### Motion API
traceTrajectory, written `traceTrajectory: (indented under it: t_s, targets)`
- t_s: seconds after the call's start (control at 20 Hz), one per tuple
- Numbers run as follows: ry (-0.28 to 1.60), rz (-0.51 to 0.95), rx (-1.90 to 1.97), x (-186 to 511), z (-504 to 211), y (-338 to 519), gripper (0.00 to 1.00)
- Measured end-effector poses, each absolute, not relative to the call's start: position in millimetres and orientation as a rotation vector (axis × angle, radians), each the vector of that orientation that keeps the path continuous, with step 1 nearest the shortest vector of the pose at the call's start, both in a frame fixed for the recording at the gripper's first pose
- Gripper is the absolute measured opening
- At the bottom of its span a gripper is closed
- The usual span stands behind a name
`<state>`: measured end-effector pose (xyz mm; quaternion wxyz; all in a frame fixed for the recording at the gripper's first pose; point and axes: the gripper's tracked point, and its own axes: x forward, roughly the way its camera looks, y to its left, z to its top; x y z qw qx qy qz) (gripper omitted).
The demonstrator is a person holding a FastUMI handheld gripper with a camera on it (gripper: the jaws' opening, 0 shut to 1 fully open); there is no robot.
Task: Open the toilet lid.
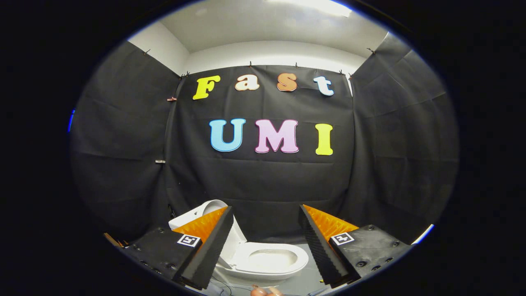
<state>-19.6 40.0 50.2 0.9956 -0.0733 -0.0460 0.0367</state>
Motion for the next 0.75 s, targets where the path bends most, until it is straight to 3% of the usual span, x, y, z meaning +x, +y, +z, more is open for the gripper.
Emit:
traceTrajectory:
  t_s: [0.75]
  targets:
    - [-0.086,0.06,-0.155,-20.4,49.1,35.7,0.99]
